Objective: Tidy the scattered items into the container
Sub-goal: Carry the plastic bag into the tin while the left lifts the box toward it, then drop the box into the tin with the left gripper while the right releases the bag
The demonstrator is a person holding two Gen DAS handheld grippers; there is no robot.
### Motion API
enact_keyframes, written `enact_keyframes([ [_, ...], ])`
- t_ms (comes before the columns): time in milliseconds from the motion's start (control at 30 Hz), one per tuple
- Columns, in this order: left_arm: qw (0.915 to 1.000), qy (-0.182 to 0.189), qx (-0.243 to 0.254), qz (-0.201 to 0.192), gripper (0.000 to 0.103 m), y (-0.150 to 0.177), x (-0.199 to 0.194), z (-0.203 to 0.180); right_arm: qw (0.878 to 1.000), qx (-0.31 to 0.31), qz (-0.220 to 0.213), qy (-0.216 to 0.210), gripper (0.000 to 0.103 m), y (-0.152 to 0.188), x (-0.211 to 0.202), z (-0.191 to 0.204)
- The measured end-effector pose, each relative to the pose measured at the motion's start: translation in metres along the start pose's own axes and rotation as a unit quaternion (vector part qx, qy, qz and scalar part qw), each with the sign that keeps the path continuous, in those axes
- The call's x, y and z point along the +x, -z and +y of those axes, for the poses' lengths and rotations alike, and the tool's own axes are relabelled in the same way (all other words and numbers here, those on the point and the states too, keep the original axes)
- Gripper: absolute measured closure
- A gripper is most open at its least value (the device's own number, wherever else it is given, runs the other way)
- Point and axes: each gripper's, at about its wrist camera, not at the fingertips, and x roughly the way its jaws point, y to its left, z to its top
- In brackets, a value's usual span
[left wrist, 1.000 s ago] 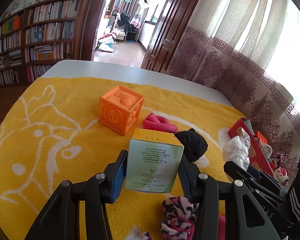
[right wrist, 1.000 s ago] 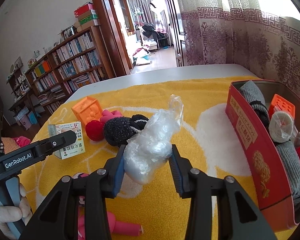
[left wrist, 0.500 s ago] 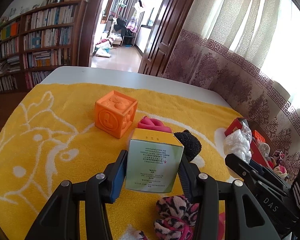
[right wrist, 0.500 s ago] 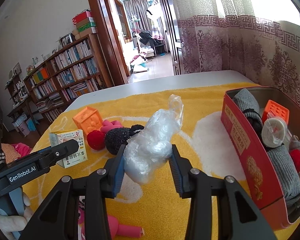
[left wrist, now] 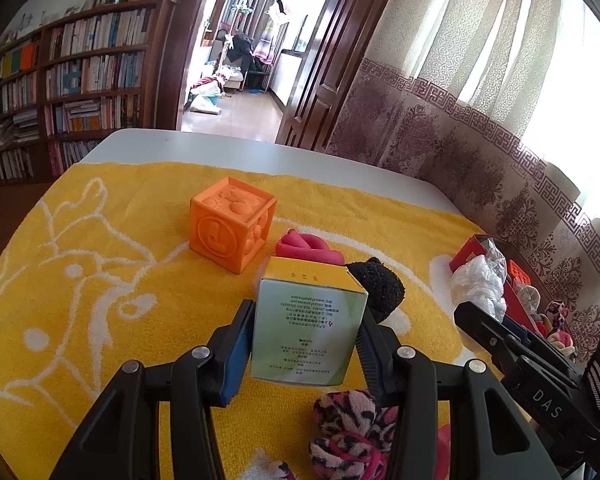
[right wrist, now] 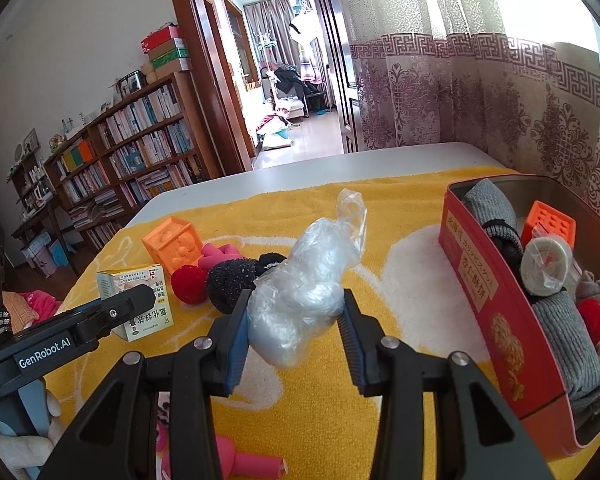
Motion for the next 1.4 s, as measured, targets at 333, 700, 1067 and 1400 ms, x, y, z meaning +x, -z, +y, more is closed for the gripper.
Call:
enact_keyframes([
  [333,0.9998,0.019,0.006,-0.006,0.053,-0.002,-0.003,-0.012,1.0,0.011,-0.014,-0.001,0.058,-0.006,-0.012,-0.009],
  [700,0.9996,0.018,0.015,-0.017,0.053,-0.004,-0.012,-0.023,0.997,0.051,-0.058,0.004,0.058,-0.028,-0.047,-0.034],
  [1067,0.9967,0.045,0.067,-0.009,0.053,-0.012,-0.014,-0.089,0.995,0.035,-0.085,0.048,0.058,-0.032,-0.1,-0.083],
  [1400,0.9885,0.087,0.124,0.011,0.053,-0.02,0.014,-0.177,0.989,0.06,-0.075,0.109,0.058,-0.026,-0.121,-0.162],
])
